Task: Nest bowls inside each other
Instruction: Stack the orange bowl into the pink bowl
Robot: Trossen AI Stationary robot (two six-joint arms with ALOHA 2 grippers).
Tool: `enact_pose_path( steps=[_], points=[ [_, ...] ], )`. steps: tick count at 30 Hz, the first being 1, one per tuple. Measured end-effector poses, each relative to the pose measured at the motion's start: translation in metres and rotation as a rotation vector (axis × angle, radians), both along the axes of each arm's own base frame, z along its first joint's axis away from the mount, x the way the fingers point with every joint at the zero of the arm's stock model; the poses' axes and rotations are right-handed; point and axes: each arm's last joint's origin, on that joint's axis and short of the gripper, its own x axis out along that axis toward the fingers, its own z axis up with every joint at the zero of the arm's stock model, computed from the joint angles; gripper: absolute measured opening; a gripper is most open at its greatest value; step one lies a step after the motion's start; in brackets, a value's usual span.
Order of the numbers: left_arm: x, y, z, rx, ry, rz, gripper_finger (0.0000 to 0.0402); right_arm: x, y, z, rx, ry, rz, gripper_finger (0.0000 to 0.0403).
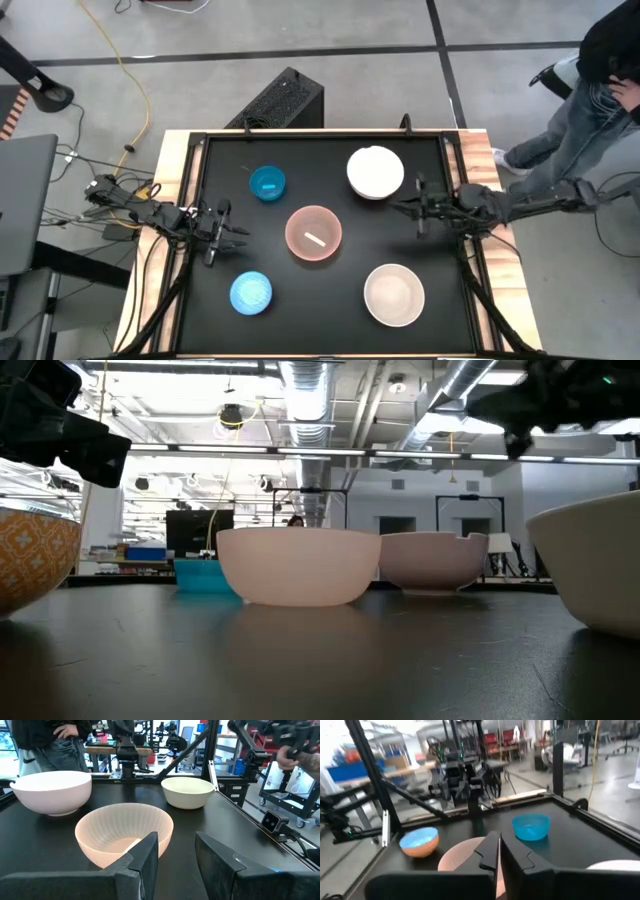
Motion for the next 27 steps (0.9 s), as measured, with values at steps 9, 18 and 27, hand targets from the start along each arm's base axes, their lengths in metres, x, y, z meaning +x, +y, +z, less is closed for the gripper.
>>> enact_pose_path(
  steps=[9,18,27],
  points=[
    [0.0,0.0,0.0,0.0,0.0,0.0,0.0118,0.089,0.008,0.045,-0.146,0.258,-0.044,0.0119],
    [0.0,0.0,0.0,0.0,0.0,0.0,0.0118,0.191,0.001,0.05,-0.248,0.597,-0.057,0.0213],
    [0.0,0.0,0.0,0.0,0.0,0.0,0.0118,0.256,-0.029,0.014,-0.306,0.891,-0.057,0.0233]
  ],
)
